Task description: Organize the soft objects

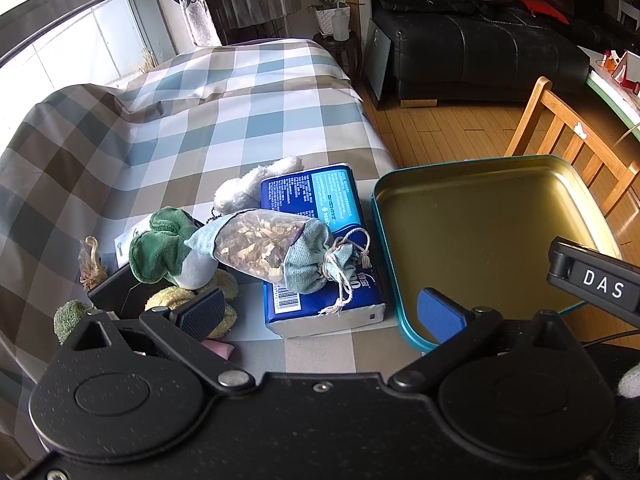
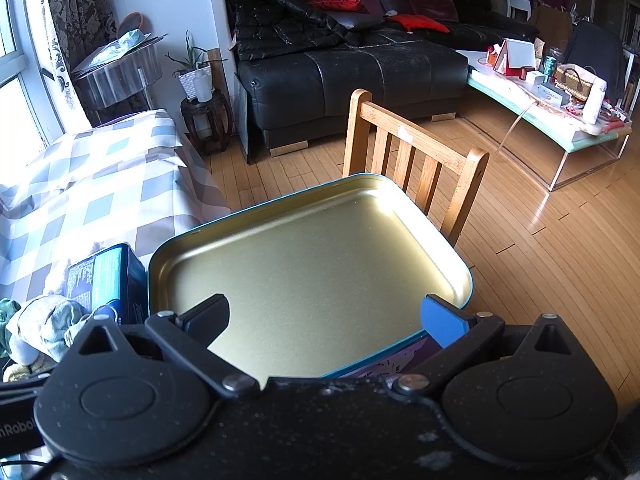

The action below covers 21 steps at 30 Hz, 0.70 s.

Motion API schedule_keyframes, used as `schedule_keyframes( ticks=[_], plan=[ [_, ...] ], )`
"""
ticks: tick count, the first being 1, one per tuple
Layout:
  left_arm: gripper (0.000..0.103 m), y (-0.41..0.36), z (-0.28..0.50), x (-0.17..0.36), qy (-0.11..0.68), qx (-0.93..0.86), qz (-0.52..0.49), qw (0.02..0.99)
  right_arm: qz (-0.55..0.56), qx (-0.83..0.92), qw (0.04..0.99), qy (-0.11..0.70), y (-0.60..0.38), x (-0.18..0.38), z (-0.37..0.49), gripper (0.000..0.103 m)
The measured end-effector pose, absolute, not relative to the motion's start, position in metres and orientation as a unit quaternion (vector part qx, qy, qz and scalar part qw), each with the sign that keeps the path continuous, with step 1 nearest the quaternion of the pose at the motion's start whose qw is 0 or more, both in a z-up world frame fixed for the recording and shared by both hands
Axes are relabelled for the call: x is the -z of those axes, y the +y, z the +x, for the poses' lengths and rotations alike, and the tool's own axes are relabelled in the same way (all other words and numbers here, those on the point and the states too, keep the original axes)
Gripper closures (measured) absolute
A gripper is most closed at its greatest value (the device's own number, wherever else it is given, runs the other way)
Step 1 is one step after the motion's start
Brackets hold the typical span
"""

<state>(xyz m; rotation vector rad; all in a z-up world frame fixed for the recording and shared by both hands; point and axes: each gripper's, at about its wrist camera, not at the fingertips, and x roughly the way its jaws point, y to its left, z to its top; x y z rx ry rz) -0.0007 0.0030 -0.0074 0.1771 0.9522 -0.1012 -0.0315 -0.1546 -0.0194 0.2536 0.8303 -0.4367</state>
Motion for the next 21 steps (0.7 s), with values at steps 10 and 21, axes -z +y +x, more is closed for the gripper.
schedule_keyframes(
  ticks=[10,21],
  plan=[
    [0.003,0.0035,-0.0008,0.0085,0.458,0.048,0.086,0.883,0.120,0.209,0.884,0.401,-0.1536,0.0203,-0.0300,0.001],
    [0.003,0.0026,-0.0012,0.0104,0.459,0.047,0.090,0.883,0.121,0.208,0.884,0.401,-0.1537,0.0210,-0.0303,0.001]
  ],
)
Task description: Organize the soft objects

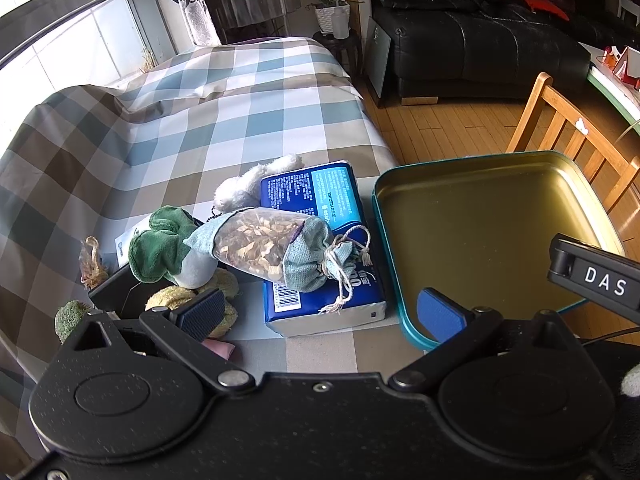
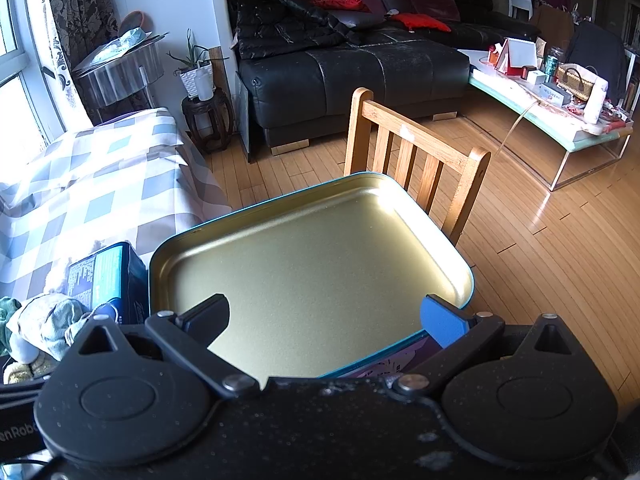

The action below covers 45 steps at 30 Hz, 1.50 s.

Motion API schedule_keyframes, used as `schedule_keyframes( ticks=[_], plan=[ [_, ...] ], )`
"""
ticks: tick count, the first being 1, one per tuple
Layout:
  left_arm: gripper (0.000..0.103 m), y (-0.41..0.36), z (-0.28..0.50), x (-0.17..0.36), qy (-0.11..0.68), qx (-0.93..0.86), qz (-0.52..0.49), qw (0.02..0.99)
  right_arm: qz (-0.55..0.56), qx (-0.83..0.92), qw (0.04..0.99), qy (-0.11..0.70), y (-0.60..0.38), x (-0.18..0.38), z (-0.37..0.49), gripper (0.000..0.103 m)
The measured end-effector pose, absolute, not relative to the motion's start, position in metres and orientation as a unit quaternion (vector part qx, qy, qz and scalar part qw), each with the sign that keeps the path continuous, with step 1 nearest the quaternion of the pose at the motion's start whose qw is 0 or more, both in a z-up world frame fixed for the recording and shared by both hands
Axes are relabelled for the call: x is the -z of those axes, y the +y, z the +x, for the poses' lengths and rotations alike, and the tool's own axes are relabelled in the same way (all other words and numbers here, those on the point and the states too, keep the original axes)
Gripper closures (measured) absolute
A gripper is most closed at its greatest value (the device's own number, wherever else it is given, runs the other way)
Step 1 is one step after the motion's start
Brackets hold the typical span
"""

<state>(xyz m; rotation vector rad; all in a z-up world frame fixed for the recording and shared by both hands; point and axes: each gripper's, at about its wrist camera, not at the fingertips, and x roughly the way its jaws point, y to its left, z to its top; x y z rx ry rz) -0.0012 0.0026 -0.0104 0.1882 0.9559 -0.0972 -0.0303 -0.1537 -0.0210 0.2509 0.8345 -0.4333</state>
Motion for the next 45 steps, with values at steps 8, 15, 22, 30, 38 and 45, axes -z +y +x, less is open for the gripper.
schedule_keyframes(
  ticks=[8,15,22,30,38,45],
  plan=[
    [0.003,0.002,-0.001,0.010,0.460,0.046,0.091,0.882,0.120,0.208,0.884,0.401,-0.154,0.021,-0.030,0.001],
    [0.003,0.003,0.000,0.010,0.461,0.046,0.091,0.882,0.119,0.208,0.884,0.402,-0.153,0.021,-0.030,0.001],
    [0.003,0.002,0.000,0.010,0.461,0.045,0.091,0.882,0.118,0.208,0.884,0.402,-0.152,0.021,-0.030,0.001],
    [0.003,0.004,0.001,0.012,0.464,0.045,0.090,0.880,0.117,0.208,0.884,0.403,-0.151,0.022,-0.029,0.001],
    [0.003,0.013,-0.004,0.007,0.447,0.041,0.102,0.888,0.120,0.202,0.888,0.396,-0.151,0.019,-0.031,0.001],
    [0.003,0.046,-0.010,-0.006,0.413,0.030,0.086,0.906,0.106,0.183,0.902,0.376,-0.142,0.013,-0.035,0.001]
  ],
)
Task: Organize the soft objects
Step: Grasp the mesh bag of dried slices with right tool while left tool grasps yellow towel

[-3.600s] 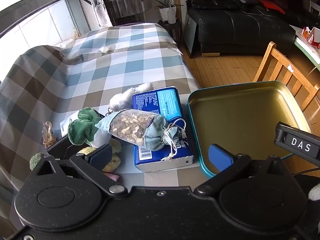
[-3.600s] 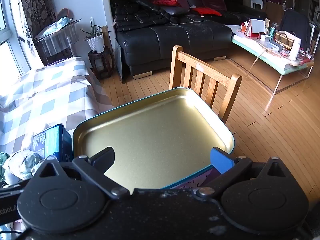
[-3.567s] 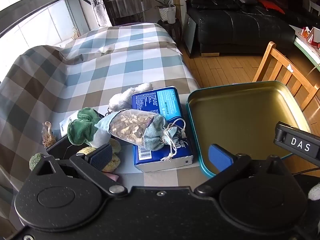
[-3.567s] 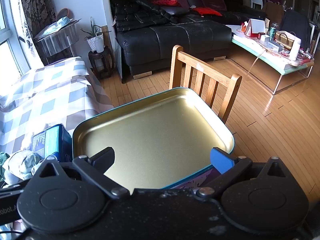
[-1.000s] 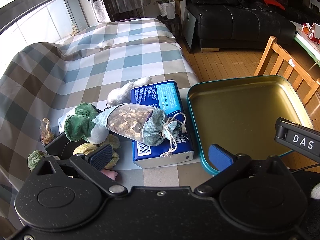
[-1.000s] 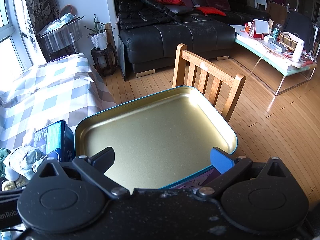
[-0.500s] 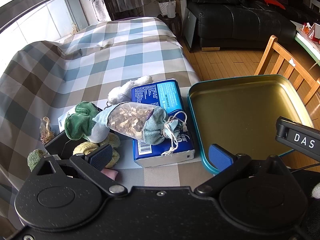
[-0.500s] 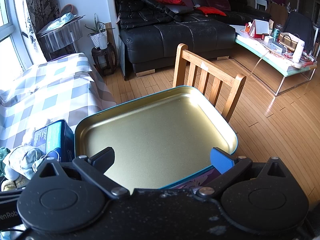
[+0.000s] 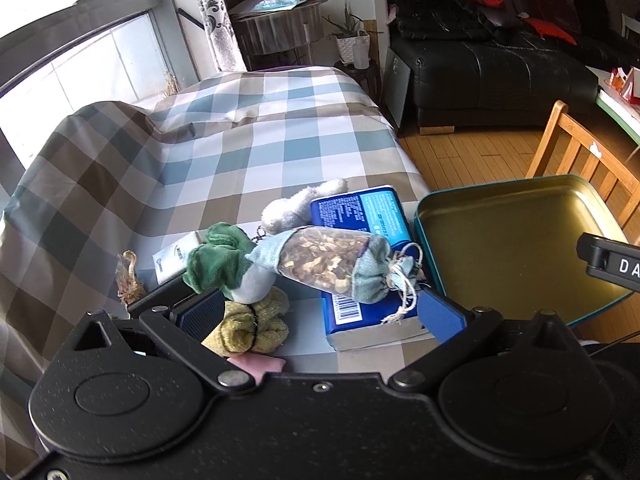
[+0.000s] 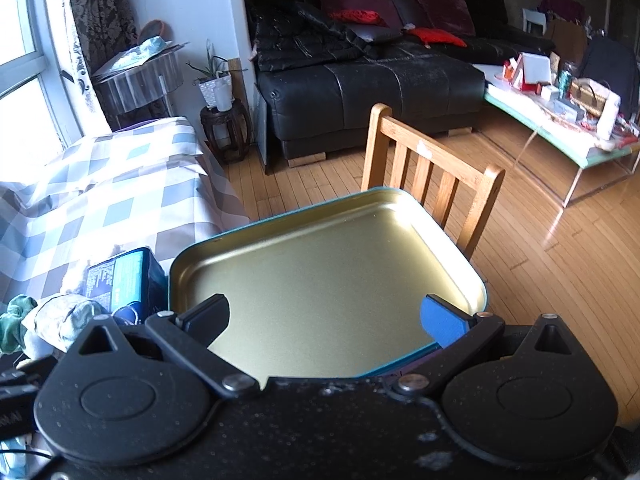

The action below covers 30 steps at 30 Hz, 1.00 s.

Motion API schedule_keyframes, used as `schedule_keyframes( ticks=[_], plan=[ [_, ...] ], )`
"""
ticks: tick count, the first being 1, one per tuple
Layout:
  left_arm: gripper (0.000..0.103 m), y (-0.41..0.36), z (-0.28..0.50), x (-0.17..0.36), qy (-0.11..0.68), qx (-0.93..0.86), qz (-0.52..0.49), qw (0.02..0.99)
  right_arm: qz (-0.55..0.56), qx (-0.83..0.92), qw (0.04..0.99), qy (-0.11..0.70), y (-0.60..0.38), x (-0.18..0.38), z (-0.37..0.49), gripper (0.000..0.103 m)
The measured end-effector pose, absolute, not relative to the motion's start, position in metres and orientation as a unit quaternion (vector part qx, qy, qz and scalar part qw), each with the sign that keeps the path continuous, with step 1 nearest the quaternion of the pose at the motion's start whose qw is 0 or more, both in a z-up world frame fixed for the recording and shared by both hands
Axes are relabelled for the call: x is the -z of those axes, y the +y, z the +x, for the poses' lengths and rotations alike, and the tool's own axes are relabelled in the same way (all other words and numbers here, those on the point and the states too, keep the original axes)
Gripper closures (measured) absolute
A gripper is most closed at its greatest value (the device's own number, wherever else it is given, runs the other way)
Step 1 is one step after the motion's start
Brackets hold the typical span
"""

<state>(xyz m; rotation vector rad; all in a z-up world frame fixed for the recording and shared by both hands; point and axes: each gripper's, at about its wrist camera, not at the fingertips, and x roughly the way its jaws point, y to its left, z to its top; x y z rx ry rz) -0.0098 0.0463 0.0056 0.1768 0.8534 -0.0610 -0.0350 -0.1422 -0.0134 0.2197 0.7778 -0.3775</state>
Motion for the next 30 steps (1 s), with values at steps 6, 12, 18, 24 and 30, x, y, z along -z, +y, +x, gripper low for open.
schedule_keyframes(
  ticks=[6,12,18,24,30],
  plan=[
    [0.003,0.093,-0.001,-0.015,0.409,0.005,0.042,0.911,0.055,0.175,0.929,0.322,-0.123,0.002,-0.044,0.001],
    [0.003,0.141,0.010,-0.021,0.386,-0.056,0.003,0.921,0.032,0.167,0.946,0.277,-0.112,-0.010,-0.049,0.001],
    [0.003,0.171,0.023,-0.015,0.388,-0.077,-0.004,0.919,0.015,0.174,0.953,0.248,-0.091,-0.012,-0.050,0.001],
    [0.003,0.191,0.032,-0.002,0.408,-0.088,-0.019,0.908,-0.005,0.126,0.952,0.280,-0.063,-0.006,-0.038,0.001],
    [0.013,0.208,0.042,0.009,0.426,-0.096,-0.046,0.899,-0.028,0.023,0.942,0.333,-0.025,0.008,-0.020,0.004]
  ],
)
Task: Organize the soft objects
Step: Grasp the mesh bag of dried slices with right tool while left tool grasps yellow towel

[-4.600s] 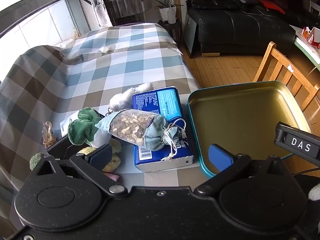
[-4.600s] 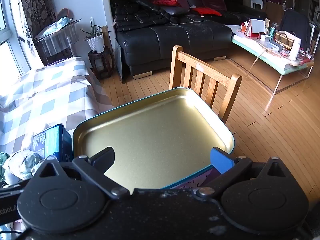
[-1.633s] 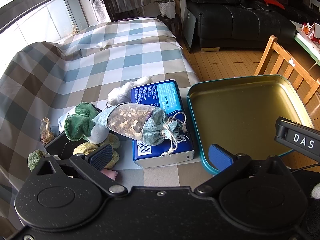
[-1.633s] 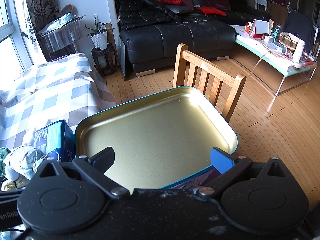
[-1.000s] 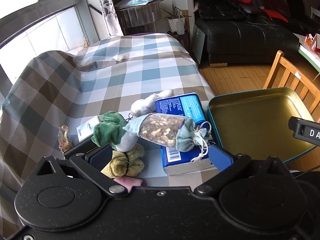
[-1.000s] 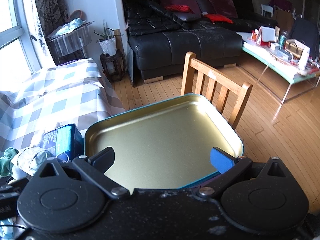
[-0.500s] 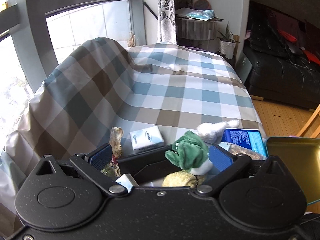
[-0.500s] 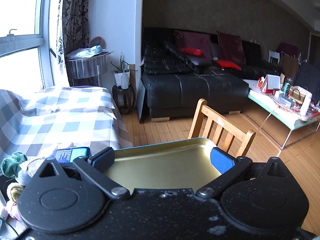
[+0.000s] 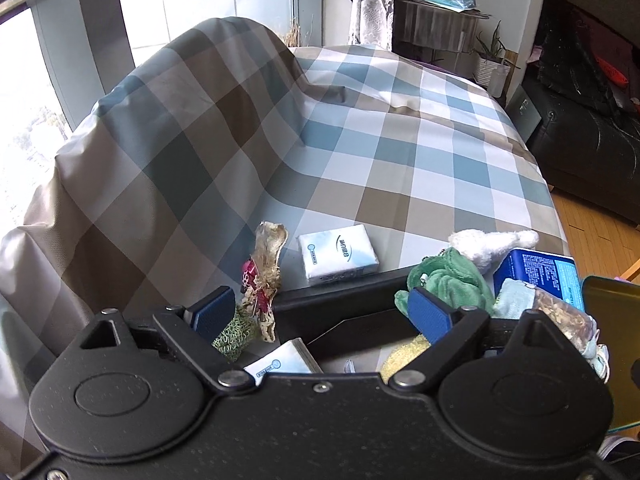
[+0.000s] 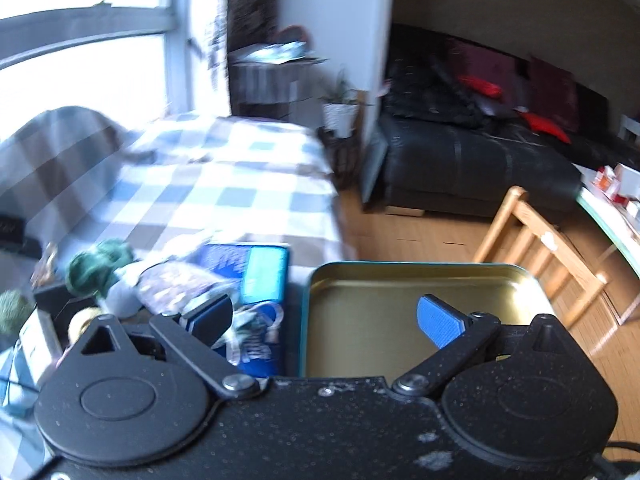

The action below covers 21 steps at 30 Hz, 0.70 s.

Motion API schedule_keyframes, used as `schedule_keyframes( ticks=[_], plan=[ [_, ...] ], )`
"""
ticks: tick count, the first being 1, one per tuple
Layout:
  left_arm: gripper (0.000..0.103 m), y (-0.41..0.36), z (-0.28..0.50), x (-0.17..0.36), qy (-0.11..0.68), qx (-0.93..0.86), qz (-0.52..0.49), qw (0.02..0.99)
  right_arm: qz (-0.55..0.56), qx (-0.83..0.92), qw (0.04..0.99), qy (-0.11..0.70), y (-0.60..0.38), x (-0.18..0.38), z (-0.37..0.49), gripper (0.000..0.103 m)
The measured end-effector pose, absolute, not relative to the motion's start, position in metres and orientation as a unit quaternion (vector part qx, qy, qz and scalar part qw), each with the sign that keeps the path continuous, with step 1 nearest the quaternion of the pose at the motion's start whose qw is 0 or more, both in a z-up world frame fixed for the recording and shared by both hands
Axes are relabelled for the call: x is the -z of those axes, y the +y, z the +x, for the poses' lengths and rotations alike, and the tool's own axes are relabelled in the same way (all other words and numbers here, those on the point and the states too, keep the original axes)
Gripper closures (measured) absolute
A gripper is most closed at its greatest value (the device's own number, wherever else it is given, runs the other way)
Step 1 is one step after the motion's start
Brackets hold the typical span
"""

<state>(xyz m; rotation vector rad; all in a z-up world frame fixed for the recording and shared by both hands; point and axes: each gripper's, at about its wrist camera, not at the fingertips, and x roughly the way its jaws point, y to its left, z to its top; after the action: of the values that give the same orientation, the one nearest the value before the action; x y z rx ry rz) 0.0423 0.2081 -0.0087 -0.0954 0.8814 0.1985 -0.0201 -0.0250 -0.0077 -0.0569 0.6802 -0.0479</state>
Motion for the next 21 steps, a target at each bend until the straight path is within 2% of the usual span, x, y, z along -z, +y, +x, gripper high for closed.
schedule_keyframes(
  ticks=[13,21],
  plan=[
    [0.015,0.242,0.058,0.032,0.455,-0.115,-0.079,0.879,-0.158,-0.097,0.916,0.355,0.052,0.035,0.026,0.005],
    [0.015,0.247,0.063,0.040,0.468,-0.113,-0.083,0.873,-0.197,-0.123,0.897,0.376,0.069,0.060,0.052,0.007]
  ],
)
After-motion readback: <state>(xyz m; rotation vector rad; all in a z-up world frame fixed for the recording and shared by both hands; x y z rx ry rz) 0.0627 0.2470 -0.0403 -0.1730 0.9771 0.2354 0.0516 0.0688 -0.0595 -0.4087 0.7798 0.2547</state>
